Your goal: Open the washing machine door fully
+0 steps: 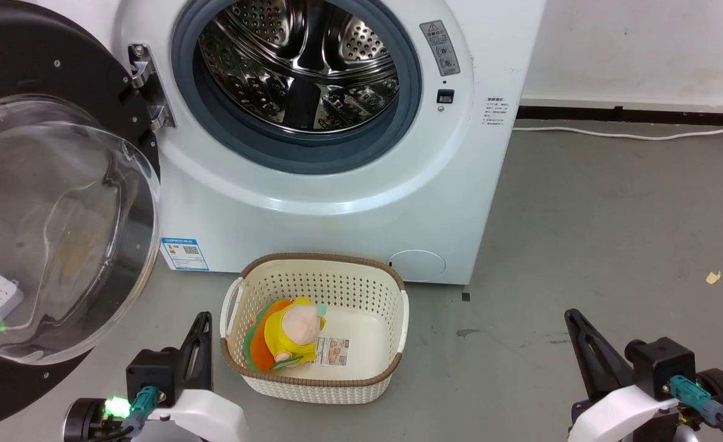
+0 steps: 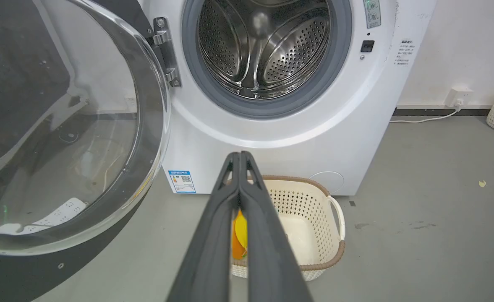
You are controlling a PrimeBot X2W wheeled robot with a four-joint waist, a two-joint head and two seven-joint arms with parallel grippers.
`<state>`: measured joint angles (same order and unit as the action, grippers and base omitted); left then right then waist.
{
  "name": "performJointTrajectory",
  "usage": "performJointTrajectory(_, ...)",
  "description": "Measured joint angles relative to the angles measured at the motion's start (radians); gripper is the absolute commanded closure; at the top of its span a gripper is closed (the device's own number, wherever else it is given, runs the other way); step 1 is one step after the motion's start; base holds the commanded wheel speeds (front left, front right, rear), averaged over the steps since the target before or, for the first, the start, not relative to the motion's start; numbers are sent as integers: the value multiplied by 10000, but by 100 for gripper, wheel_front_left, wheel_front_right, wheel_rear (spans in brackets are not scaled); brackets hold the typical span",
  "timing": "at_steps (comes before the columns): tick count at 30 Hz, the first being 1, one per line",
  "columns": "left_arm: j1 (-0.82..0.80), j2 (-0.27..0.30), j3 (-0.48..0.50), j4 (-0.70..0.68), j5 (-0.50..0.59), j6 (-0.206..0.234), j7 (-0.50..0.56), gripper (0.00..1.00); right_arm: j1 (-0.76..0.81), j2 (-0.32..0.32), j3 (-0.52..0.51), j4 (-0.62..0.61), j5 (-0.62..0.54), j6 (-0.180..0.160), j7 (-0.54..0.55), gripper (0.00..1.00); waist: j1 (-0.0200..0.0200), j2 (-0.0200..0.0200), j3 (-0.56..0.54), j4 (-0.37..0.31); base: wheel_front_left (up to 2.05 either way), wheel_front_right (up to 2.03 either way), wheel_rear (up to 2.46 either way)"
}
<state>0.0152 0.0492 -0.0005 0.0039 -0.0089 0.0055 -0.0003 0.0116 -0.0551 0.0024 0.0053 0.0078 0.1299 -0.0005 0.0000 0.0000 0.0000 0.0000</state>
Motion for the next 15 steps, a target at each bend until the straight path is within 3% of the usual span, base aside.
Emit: performJointTrajectory(15, 0, 0, 0, 0, 0, 0, 0, 100, 0, 0, 2, 0, 0, 0, 0, 100, 0, 0, 0, 0, 0, 0, 0)
